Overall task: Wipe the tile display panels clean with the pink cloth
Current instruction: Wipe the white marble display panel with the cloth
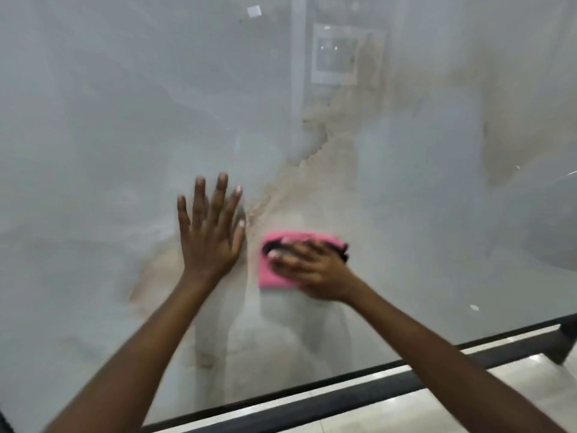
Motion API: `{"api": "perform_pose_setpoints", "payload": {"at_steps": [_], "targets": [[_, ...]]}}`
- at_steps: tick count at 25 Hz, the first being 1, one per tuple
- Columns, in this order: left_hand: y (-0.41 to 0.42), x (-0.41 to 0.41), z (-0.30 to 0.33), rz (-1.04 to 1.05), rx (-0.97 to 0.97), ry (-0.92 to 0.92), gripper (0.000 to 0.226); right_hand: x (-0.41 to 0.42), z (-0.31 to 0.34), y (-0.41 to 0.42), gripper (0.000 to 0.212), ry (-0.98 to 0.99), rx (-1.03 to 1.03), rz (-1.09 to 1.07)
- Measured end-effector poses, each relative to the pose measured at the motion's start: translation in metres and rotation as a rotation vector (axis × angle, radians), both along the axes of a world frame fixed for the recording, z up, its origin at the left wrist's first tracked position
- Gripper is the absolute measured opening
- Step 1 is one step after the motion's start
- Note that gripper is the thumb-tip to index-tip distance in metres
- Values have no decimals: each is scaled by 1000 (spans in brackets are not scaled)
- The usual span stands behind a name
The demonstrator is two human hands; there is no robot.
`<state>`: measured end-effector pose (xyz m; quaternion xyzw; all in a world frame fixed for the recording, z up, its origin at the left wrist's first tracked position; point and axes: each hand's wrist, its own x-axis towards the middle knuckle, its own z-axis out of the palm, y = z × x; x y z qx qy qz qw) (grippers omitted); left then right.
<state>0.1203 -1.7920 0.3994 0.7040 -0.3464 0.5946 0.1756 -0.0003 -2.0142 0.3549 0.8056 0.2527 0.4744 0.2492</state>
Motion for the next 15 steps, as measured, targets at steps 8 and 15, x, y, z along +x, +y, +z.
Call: {"api": "perform_pose_setpoints", "payload": {"at_steps": [8, 15], "targets": [[-13, 12, -95, 120, 0, -34, 61, -19, 103, -93, 69, -577, 922, -75], [-10, 10, -91, 130, 13, -51, 59, 12, -141, 31, 49, 128, -127, 1]]}}
